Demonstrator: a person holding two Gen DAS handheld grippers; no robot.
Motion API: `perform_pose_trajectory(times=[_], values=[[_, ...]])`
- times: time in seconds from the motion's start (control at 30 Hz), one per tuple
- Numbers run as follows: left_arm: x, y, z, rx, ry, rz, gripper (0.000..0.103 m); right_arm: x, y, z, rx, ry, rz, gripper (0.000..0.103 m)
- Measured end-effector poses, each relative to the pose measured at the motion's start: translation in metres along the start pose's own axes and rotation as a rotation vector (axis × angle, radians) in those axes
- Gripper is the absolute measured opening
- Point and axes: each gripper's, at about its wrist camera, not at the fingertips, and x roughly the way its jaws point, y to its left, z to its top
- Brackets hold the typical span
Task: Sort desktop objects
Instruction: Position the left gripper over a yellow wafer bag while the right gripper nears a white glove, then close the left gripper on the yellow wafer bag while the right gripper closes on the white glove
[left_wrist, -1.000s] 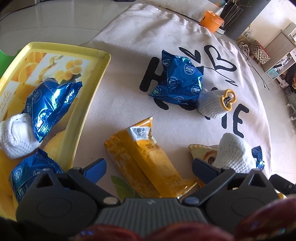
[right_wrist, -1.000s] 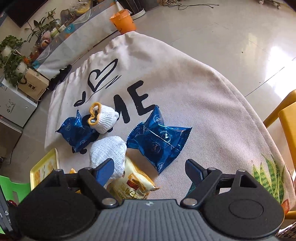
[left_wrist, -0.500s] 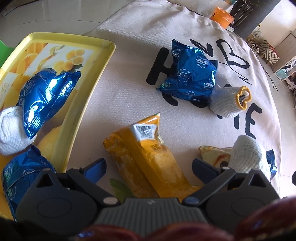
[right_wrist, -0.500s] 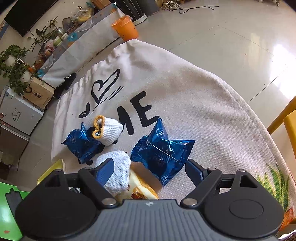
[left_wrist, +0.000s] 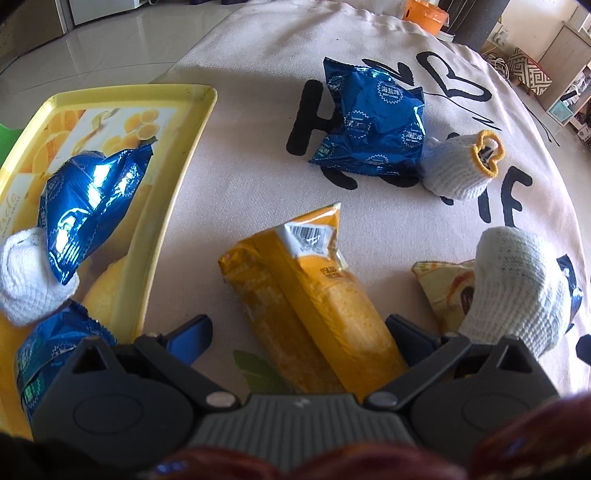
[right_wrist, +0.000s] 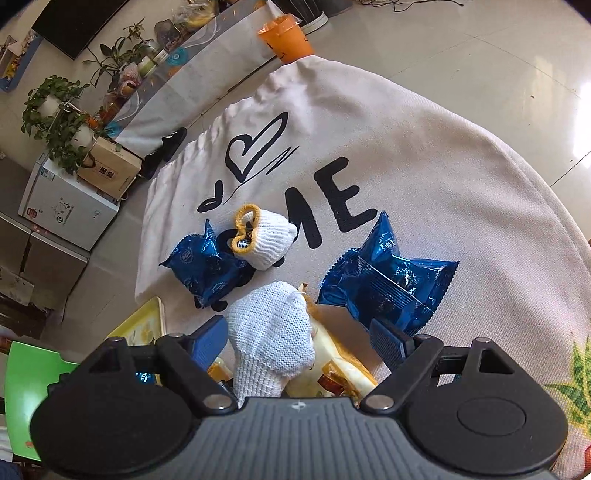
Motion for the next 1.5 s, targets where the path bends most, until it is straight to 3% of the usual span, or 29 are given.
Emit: perform_pose_trajectory(times=[0.4, 0.47, 0.7, 0.93, 1.27, 1.5], values=[[-0.003, 0.007, -0.014, 0.093, 0.011, 0.012, 0.103, 0.014, 0.025, -0.009, -0.121, 0.013, -0.032, 0.085], [0.0, 0.004, -0.014, 0.131, 0.019, 0.055, 0.103, 0.014, 0.028, -0.01, -0.127, 0.013, -0.022, 0.085], [0.002, 0.007, -0.017, 0.132, 0.01, 0.08, 0.103, 0.022, 0.039, -0.016, -0.142, 0.046, 0.082, 0.085], [-0.001, 0.015, -0.018, 0.133, 0.002, 0.074, 0.103, 0.039, 0.033, -0.023, -0.027, 0.12, 0.168, 0.084], [-0.009, 0.023, -0.019, 0.107, 0.013, 0.026, 0.103, 0.069, 0.036, -0.038, 0.011, 0.194, 0.138, 0.08], [-0.01, 0.027, -0.018, 0.095, 0.019, 0.0, 0.103, 0.077, 0.043, -0.041, -0.079, 0.155, 0.045, 0.064]])
